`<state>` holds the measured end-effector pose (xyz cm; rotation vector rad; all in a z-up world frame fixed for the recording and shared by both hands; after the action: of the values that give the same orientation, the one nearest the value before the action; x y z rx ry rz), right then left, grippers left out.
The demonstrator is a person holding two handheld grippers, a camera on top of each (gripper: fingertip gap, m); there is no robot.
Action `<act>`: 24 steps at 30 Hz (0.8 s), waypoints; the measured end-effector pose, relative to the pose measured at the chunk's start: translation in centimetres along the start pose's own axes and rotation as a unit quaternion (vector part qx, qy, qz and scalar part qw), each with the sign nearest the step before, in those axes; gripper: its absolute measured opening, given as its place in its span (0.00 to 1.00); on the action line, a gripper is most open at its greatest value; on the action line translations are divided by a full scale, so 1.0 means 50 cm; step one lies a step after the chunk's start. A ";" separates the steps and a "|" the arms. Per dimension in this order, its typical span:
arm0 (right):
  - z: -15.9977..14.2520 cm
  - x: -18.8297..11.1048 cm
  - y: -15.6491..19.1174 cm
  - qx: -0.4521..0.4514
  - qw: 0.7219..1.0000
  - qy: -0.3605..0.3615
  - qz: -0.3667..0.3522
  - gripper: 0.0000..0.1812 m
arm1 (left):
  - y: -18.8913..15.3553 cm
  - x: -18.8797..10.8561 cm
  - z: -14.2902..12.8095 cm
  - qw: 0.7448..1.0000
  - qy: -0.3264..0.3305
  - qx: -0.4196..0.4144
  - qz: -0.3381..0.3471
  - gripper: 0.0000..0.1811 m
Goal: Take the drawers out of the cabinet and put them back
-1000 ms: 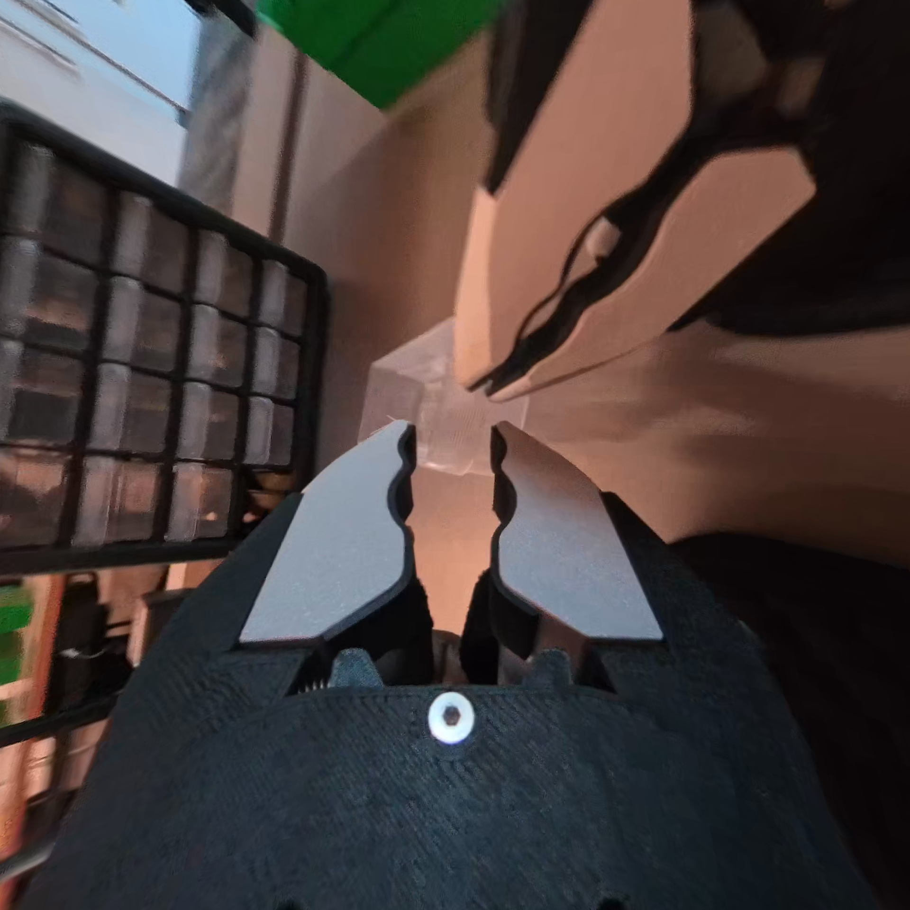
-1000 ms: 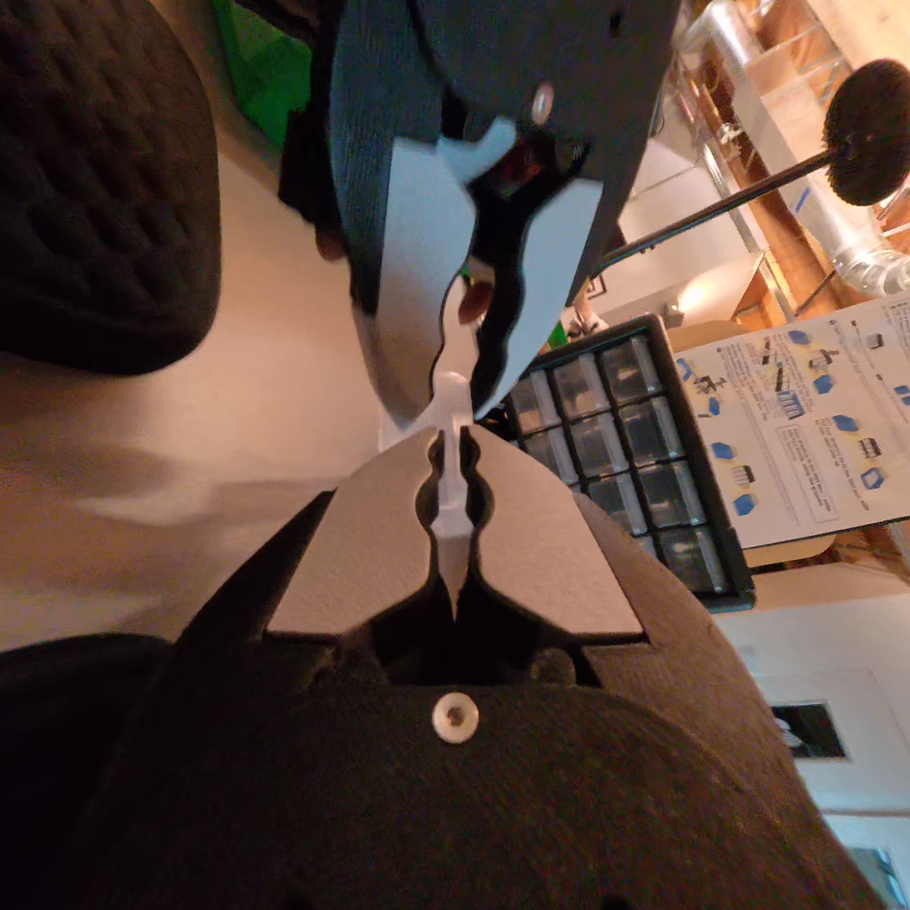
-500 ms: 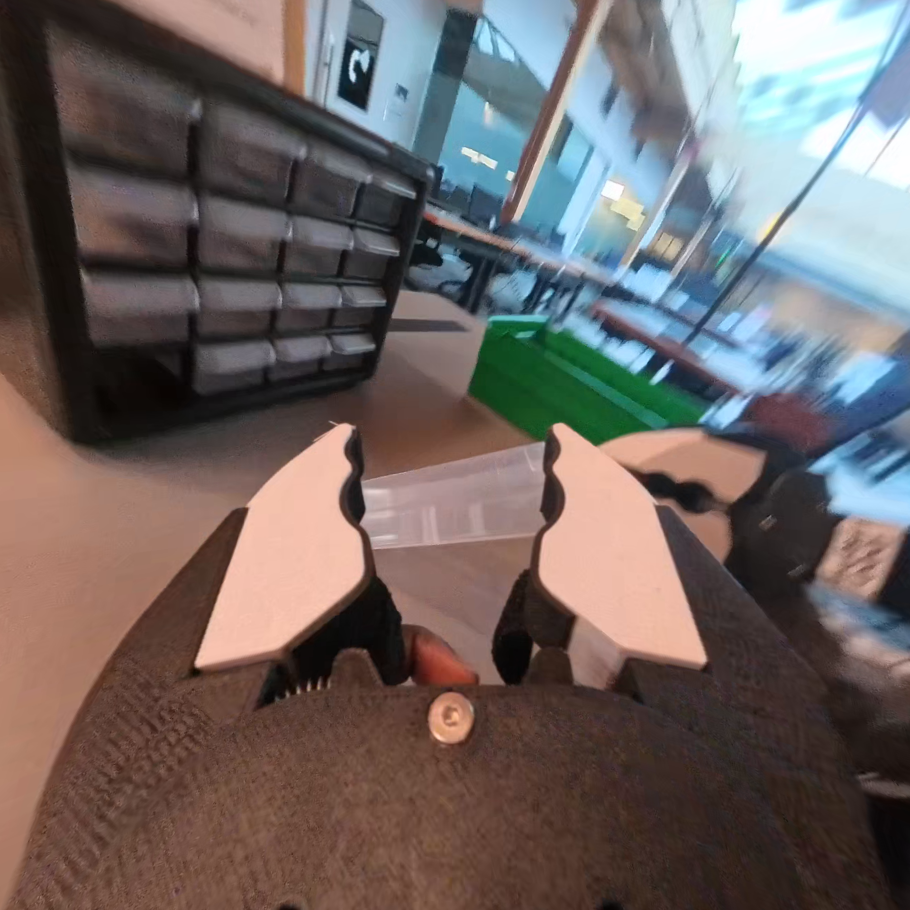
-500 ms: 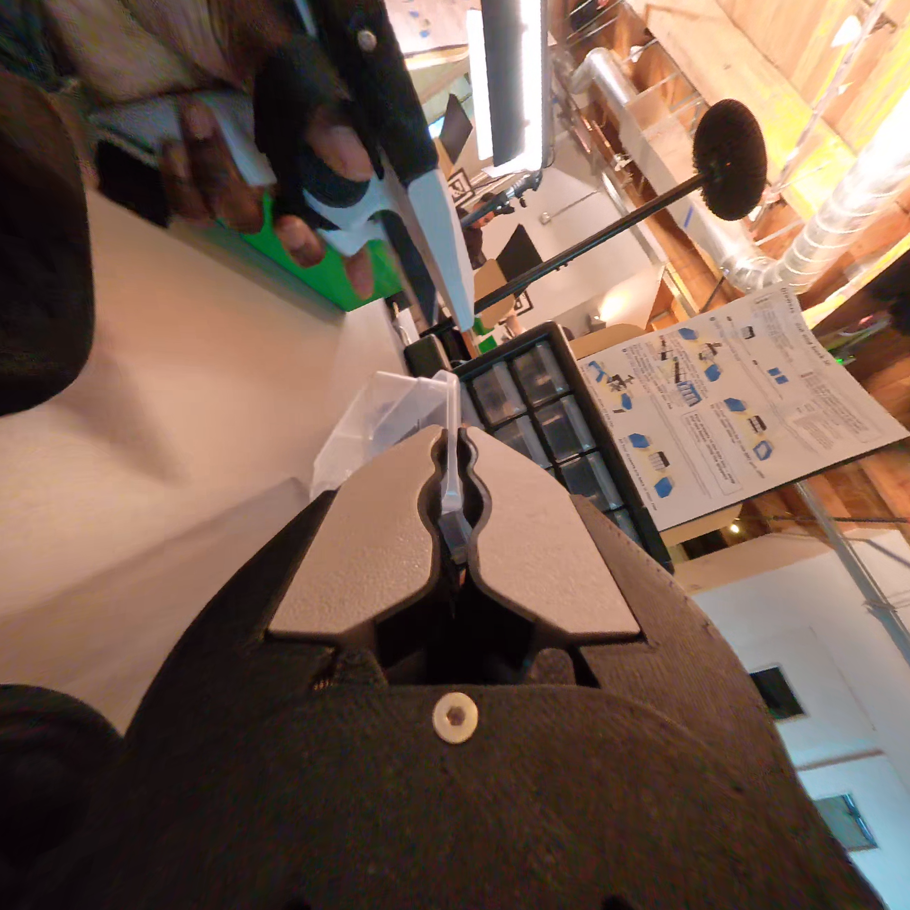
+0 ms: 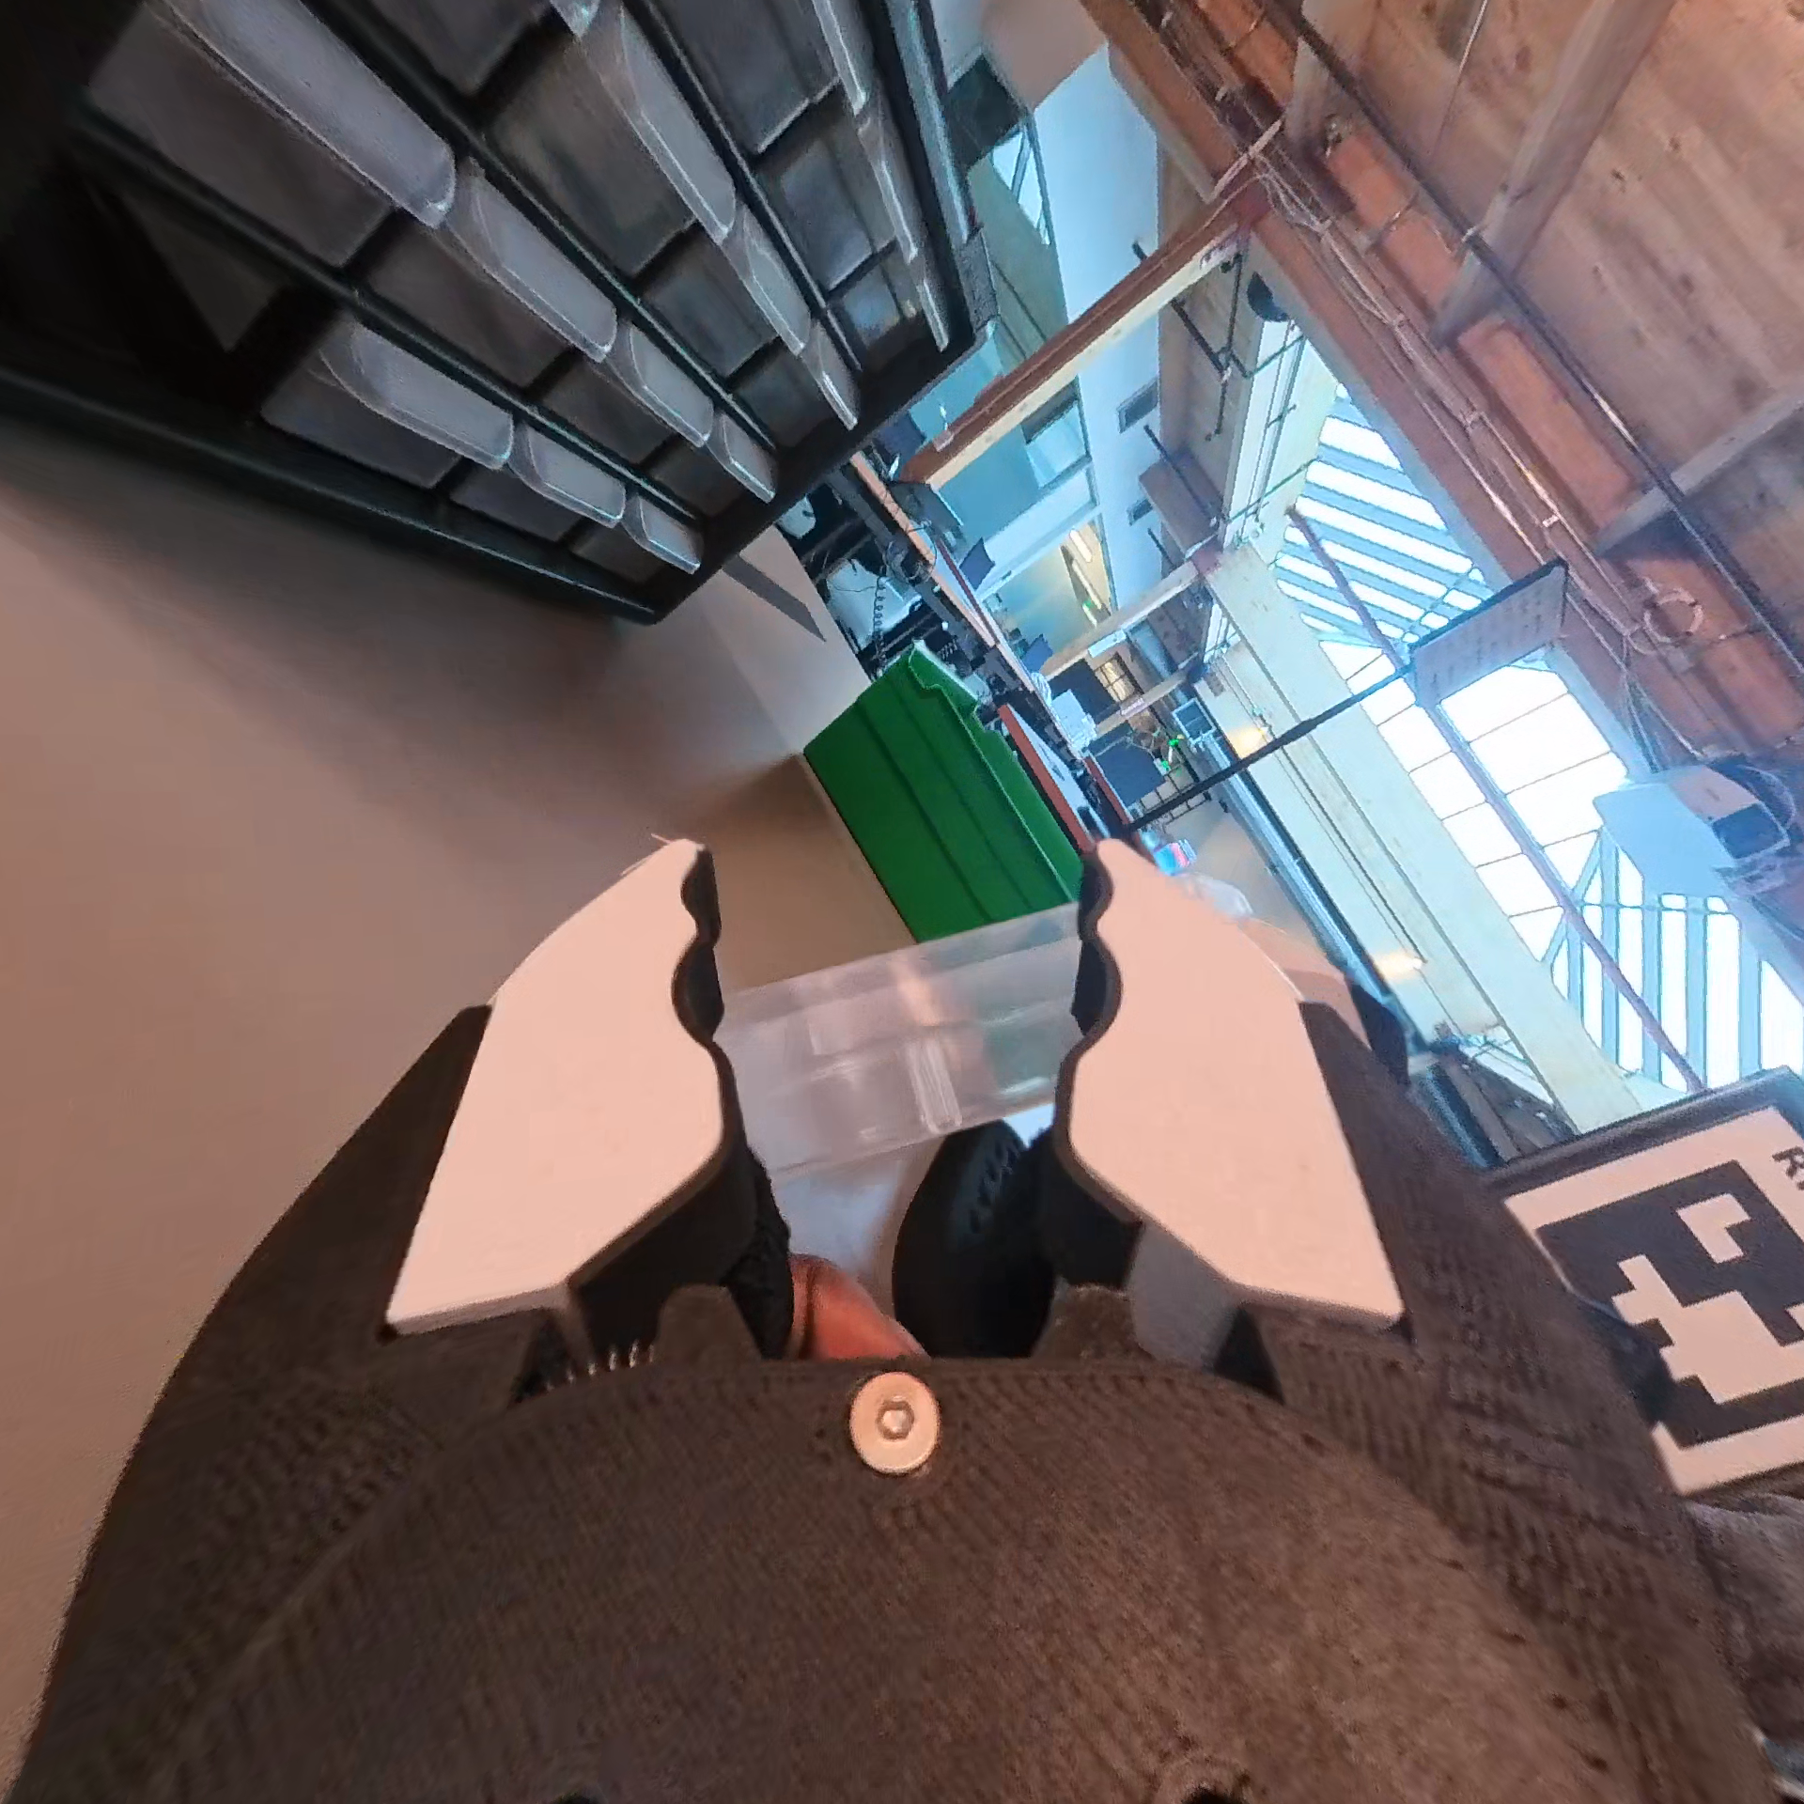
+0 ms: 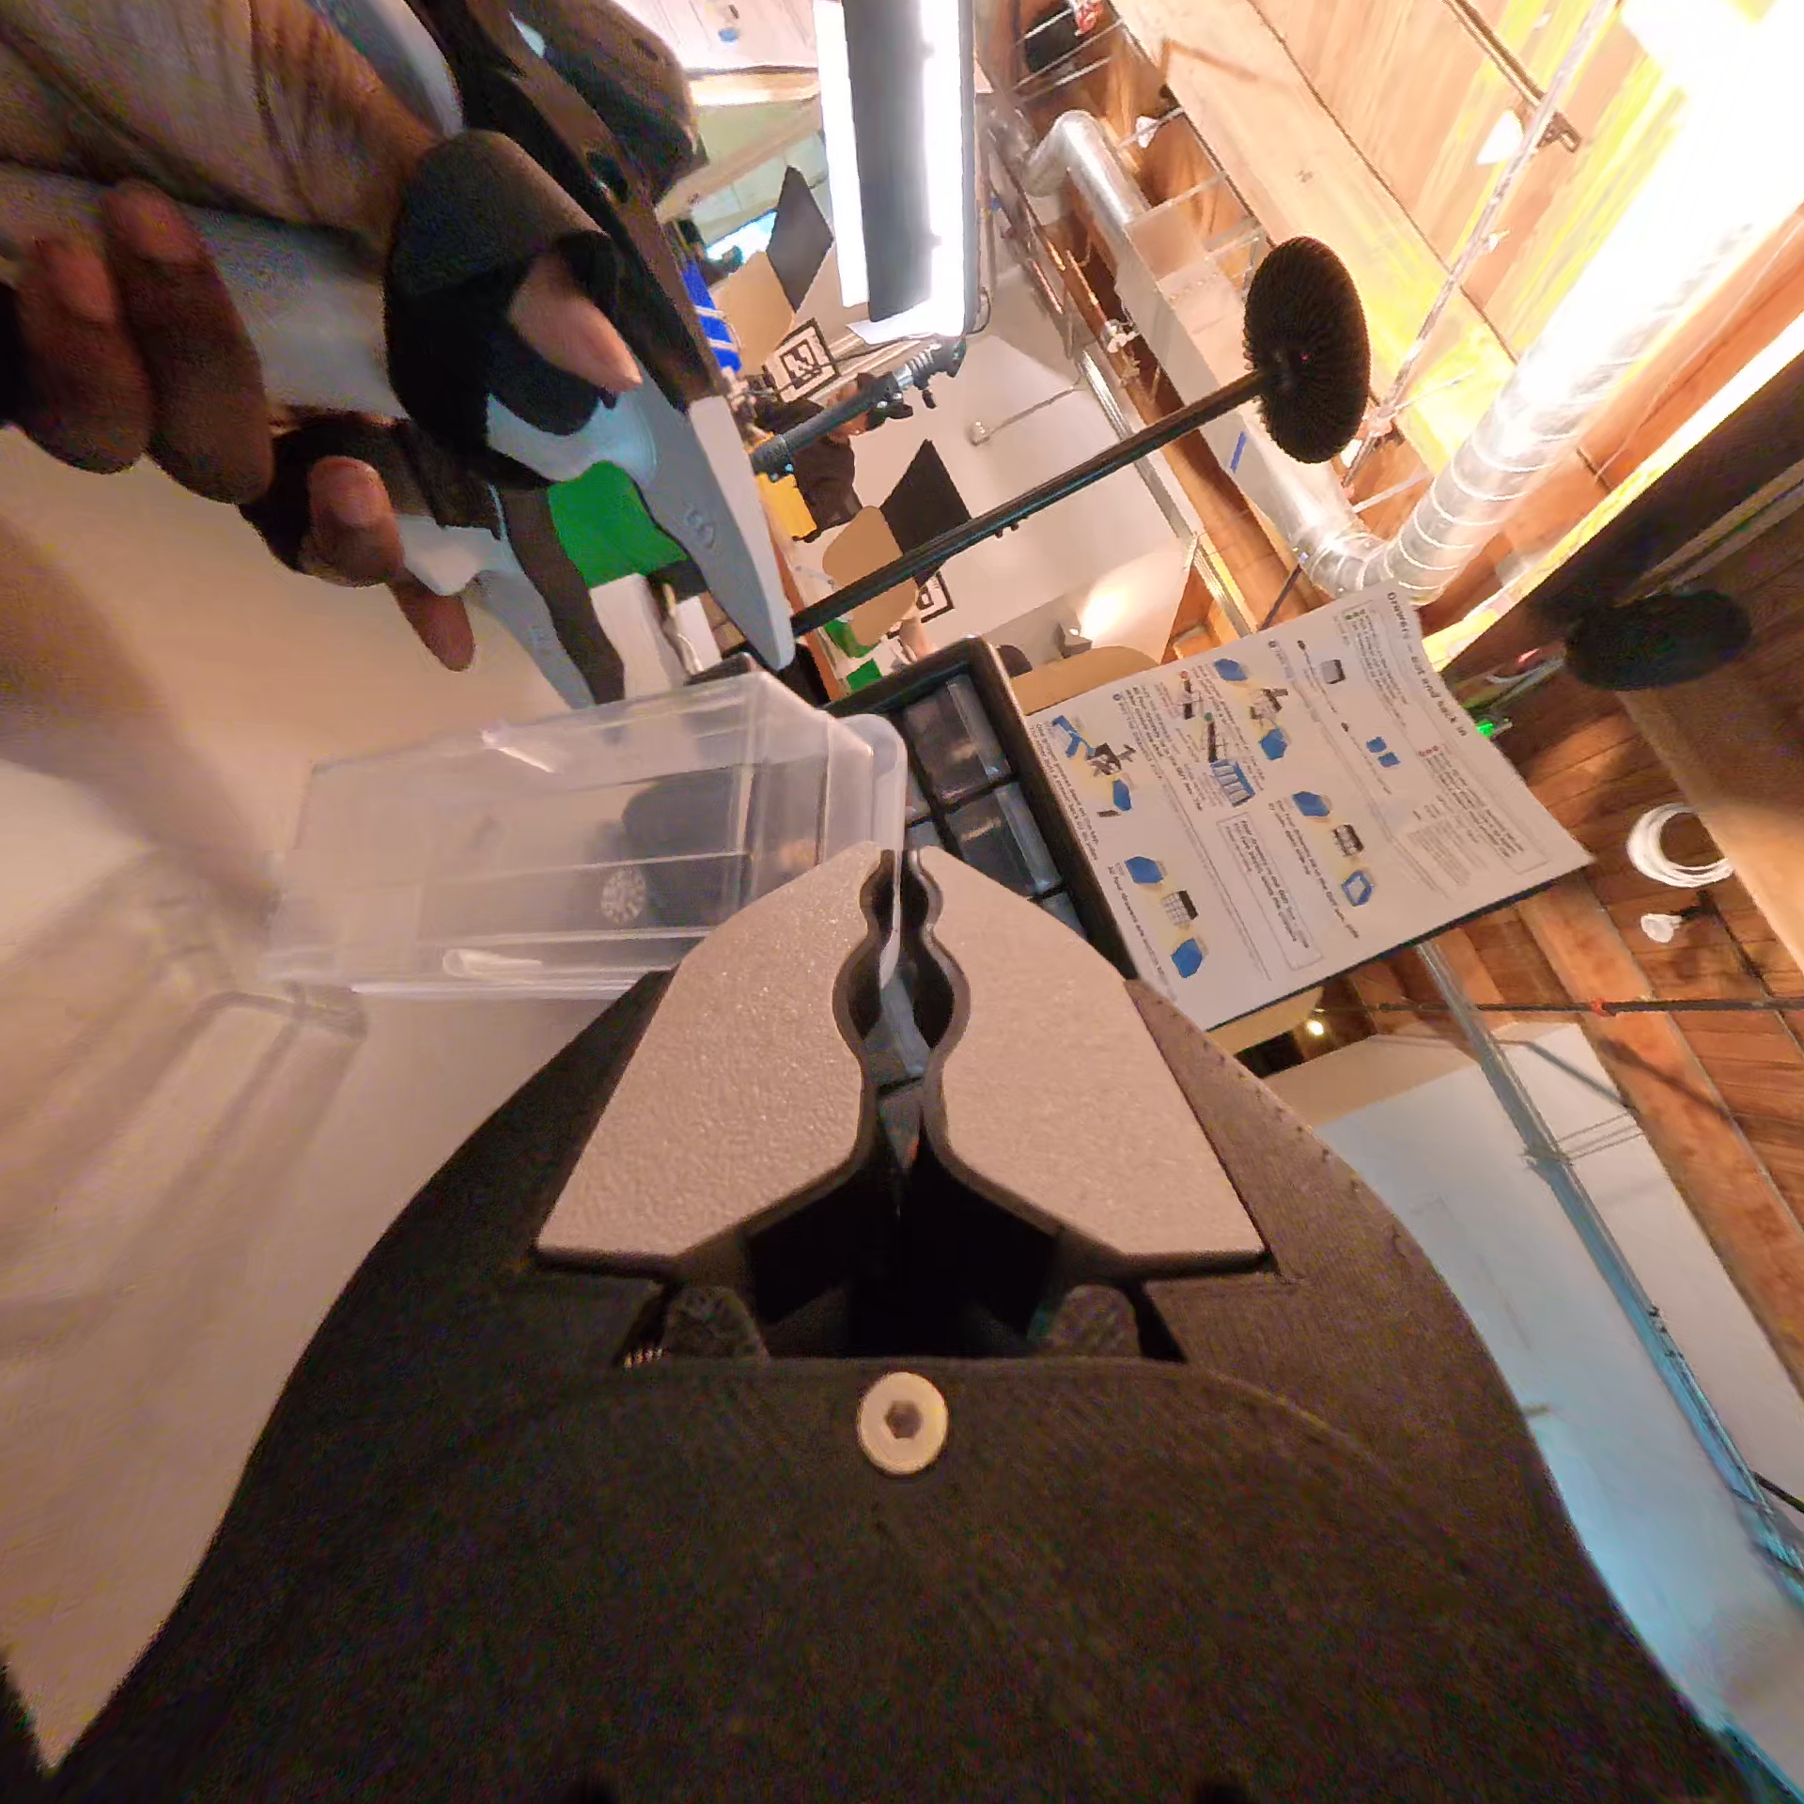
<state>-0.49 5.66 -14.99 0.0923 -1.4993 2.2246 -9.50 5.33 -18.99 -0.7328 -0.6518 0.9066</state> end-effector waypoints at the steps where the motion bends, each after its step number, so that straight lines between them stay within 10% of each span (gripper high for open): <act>1: 0.001 0.002 -0.006 -0.011 1.000 -0.001 -0.010 0.00 | -0.003 -0.002 0.009 1.000 -0.018 0.003 -0.004 0.39; 7: 0.045 0.030 -0.143 -0.089 0.981 -0.031 -0.167 0.00 | -0.042 -0.061 0.104 0.969 -0.239 -0.030 -0.059 0.51; 11: 0.120 0.039 -0.211 -0.097 0.960 -0.089 -0.247 0.00 | -0.118 -0.016 0.068 0.953 -0.217 -0.112 -0.178 0.63; 16: 0.190 0.025 -0.149 -0.074 0.959 -0.160 -0.221 0.00 | -0.243 0.003 0.039 0.910 -0.162 -0.158 -0.347 0.49; 24: 0.178 -0.025 -0.066 0.017 0.978 -0.192 -0.084 0.03 | -0.248 -0.037 0.069 0.930 -0.170 -0.045 -0.324 0.41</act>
<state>0.24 -1.70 -8.90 0.6681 -1.5745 2.1797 -7.33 -0.49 -7.56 -0.3905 -1.1662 0.3873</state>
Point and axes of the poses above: each gripper's, where its closed fingertips meet, x out along the fingers, z out of its top, y = z × x across the jaws, the point moved 1 cm from there along -x, back along the fingers, and after that the axes turned 11 degrees about -z, right-handed, at the moved point
